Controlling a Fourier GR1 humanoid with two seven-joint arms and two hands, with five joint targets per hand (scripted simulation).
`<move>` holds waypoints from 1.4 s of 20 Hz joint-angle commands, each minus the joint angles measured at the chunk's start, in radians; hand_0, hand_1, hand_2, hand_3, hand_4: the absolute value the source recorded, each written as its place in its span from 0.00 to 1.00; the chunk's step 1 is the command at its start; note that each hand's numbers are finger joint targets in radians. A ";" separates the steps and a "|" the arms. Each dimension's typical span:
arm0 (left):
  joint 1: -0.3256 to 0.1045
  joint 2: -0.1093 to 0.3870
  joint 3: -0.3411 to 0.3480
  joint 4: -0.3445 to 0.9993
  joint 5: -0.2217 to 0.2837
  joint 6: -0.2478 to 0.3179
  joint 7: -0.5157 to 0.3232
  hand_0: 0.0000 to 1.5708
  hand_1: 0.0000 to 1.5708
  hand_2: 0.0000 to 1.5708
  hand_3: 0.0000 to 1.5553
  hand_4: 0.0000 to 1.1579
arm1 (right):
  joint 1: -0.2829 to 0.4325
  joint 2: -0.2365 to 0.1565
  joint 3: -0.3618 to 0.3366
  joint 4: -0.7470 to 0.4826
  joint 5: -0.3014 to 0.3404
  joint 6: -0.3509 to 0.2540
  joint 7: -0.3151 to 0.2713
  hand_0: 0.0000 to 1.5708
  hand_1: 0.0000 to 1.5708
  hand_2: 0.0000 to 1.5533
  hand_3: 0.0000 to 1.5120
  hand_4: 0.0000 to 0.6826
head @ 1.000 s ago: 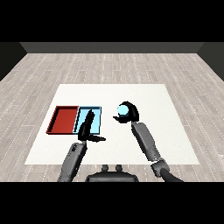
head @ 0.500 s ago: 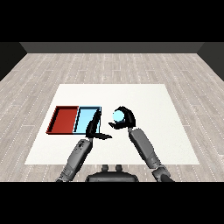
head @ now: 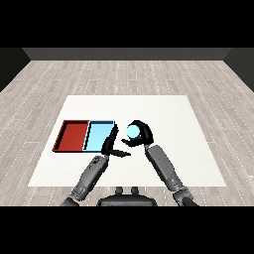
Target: Pick the blue can and put it in the blue box
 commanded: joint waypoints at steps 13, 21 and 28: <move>-0.115 0.000 -0.081 0.143 0.129 0.038 -0.064 0.00 0.00 0.00 0.00 0.00 | -0.066 0.006 0.098 -0.005 -0.027 -0.071 0.021 0.89 0.89 0.92 0.92 0.95; -0.152 0.000 -0.120 0.210 0.170 0.042 -0.107 0.00 0.00 0.00 0.00 0.00 | -0.075 0.007 0.140 0.012 -0.048 -0.077 0.041 0.90 0.90 0.93 0.92 0.92; -0.220 0.044 -0.122 0.178 0.017 0.174 0.004 0.17 0.17 0.33 0.00 0.49 | -0.032 0.007 0.251 -0.016 -0.054 -0.114 0.004 0.81 0.81 0.91 0.92 0.90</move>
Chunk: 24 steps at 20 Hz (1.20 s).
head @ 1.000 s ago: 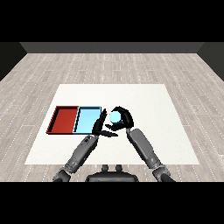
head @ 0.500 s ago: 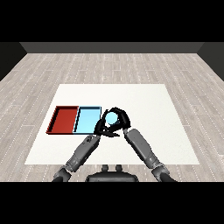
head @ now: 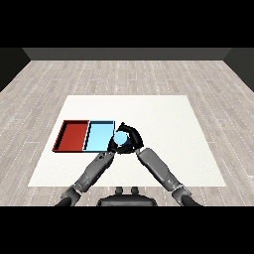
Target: Pick the blue can and put it in the blue box
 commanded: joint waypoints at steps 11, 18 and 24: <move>-0.012 -0.009 -0.061 -0.033 -0.096 0.232 0.043 0.00 0.00 0.04 0.00 0.61 | -0.059 -0.001 0.143 0.010 -0.087 -0.088 -0.011 0.93 0.93 0.94 0.92 0.87; -0.016 -0.009 -0.089 -0.040 -0.038 0.244 0.070 0.47 0.47 0.52 0.41 0.58 | -0.075 -0.001 0.087 0.058 -0.096 -0.024 -0.038 0.92 0.92 0.94 0.92 0.88; -0.029 -0.009 -0.085 -0.007 0.074 0.202 0.029 0.75 0.75 0.75 0.66 0.54 | -0.081 -0.003 0.099 -0.012 -0.102 -0.071 0.017 0.91 0.91 0.94 0.92 0.85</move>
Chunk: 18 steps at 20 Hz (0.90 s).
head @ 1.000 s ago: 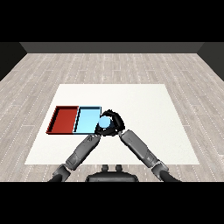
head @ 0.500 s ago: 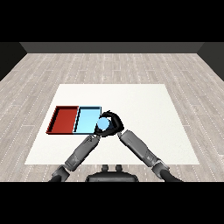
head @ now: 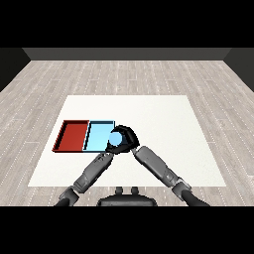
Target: Pick the blue can and put it in the blue box
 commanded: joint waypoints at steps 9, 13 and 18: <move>-0.006 -0.035 0.026 0.045 0.064 -0.039 0.005 1.00 1.00 0.97 0.93 0.95 | 0.072 0.022 -0.050 -0.064 -0.031 0.039 0.041 0.00 0.00 0.00 0.00 0.00; -0.043 -0.036 0.038 0.093 0.092 -0.049 0.004 1.00 1.00 0.97 0.93 0.95 | 0.026 0.022 -0.056 -0.049 -0.045 0.035 0.069 0.00 0.00 0.00 0.00 0.00; 0.016 -0.035 0.044 0.022 -0.007 -0.043 0.025 1.00 1.00 0.99 0.96 0.98 | 0.143 0.022 -0.070 -0.197 0.048 0.037 0.116 0.00 0.00 0.00 0.00 0.00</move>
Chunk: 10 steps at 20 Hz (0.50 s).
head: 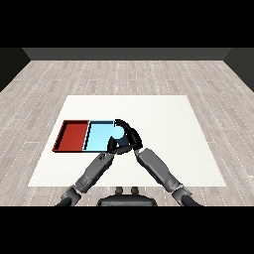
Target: Pick the blue can and put it in the blue box
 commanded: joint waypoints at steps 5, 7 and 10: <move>0.042 -0.006 -0.012 -0.047 -0.061 0.025 0.027 1.00 1.00 1.00 0.97 0.98 | 0.085 -0.013 -0.092 -0.077 0.010 0.091 0.038 0.00 0.00 0.00 0.00 0.00; 0.013 -0.006 0.025 0.027 -0.060 0.004 -0.015 1.00 1.00 1.00 0.97 0.98 | 0.036 0.003 -0.092 -0.042 0.022 0.081 0.013 0.00 0.00 0.00 0.00 0.00; 0.008 -0.004 0.061 -0.014 -0.107 0.017 0.028 1.00 1.00 1.00 0.96 0.98 | 0.174 -0.040 -0.097 -0.239 0.031 0.082 0.065 0.00 0.00 0.00 0.00 0.00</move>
